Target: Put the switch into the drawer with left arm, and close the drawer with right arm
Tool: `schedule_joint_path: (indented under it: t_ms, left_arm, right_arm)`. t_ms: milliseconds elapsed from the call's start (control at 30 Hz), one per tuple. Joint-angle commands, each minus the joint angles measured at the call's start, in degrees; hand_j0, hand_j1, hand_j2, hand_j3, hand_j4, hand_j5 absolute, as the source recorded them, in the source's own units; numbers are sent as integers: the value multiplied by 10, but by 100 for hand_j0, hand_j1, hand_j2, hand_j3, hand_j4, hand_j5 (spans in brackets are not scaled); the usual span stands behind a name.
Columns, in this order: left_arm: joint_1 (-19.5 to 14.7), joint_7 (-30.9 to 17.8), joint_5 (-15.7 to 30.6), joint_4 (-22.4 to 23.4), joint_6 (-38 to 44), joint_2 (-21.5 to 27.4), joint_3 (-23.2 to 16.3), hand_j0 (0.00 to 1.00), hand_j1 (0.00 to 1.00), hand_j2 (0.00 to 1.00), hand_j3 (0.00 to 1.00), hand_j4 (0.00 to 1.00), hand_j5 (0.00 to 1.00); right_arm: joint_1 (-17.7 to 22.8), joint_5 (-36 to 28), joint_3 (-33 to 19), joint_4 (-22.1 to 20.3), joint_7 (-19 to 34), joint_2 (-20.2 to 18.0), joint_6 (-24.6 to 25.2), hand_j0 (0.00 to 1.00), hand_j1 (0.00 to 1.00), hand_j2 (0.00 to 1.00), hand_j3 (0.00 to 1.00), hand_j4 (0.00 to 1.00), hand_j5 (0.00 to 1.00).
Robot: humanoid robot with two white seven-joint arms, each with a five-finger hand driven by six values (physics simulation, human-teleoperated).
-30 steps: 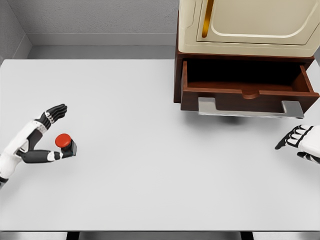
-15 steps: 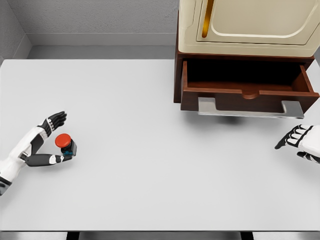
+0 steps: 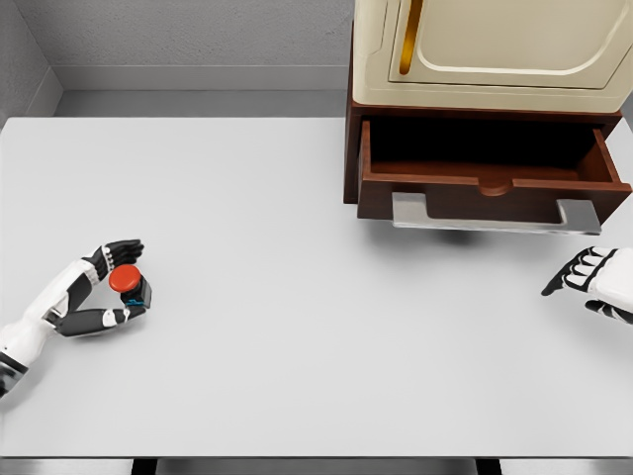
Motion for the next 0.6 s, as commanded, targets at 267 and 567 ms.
schedule_joint_path:
  t_ms: [267, 567]
  left_arm:
    - [3, 0, 3, -2, -1, 1, 0, 66, 66, 66, 66, 66, 66]
    - [5, 0, 3, -10, -3, 1, 0, 51, 51, 51, 51, 51, 51]
  right_arm:
    - [0, -3, 0, -1, 0, -1, 0, 68, 68, 68, 68, 68, 68]
    - [0, -4, 0, -1, 0, -1, 0, 68, 68, 68, 68, 68, 68]
